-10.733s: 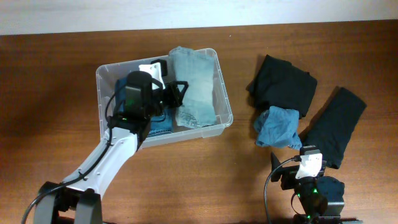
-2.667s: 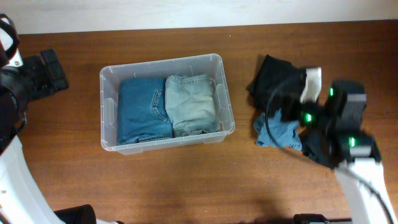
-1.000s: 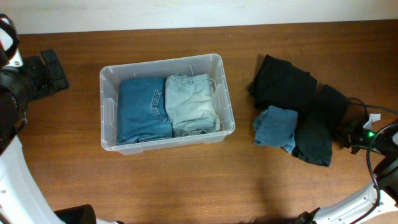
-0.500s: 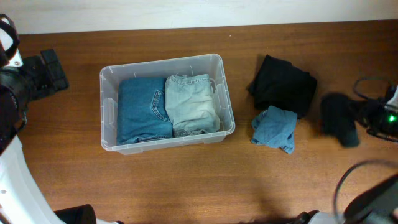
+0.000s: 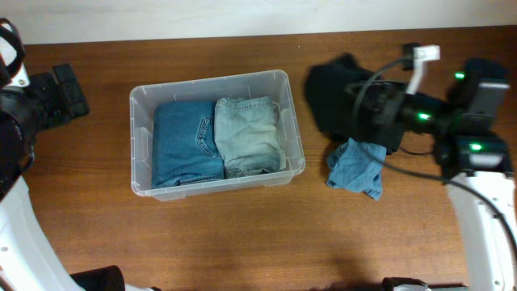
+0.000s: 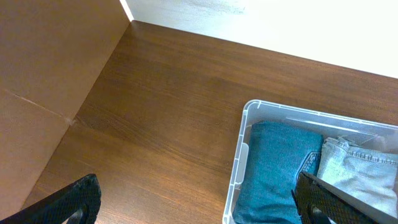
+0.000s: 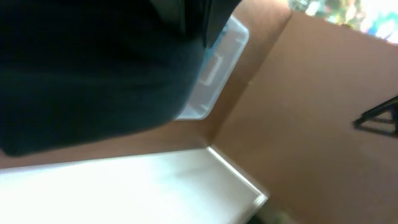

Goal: Pack container
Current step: 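Carry the black garment with the right gripper into the bin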

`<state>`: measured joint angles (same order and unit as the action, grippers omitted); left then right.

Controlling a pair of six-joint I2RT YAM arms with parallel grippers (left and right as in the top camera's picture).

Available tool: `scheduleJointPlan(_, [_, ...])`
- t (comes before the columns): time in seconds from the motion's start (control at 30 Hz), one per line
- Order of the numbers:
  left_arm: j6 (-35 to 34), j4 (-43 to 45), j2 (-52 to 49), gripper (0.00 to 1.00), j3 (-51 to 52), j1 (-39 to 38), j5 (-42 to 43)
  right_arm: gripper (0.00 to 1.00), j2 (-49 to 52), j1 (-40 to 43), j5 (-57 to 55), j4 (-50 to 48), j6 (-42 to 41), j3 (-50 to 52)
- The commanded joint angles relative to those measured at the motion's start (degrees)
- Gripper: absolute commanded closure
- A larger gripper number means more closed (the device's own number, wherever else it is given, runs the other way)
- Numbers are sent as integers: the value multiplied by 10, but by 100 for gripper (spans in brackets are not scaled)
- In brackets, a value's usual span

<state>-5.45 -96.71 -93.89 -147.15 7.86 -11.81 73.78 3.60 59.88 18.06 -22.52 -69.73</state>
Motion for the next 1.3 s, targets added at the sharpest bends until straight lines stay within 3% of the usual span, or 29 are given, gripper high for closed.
scheduleJointPlan(0.0, [-3, 0, 6, 1, 0, 2, 2, 96, -10, -96, -26, -38, -33, -7])
scheduleJointPlan(0.23, [-3, 0, 6, 1, 0, 2, 2, 96, 60, -268, -88, -123, -32, -7])
scheduleJointPlan(0.47, [-3, 0, 6, 1, 0, 2, 2, 96, 176, -340, -75, -203, -85, -7])
scheduleJointPlan(1.03, [-3, 0, 6, 1, 0, 2, 2, 96, 180, -352, -52, -229, -92, -7])
scheduleJointPlan(1.27, [-3, 0, 6, 1, 0, 2, 2, 96, 189, -276, -165, -264, 36, -7])
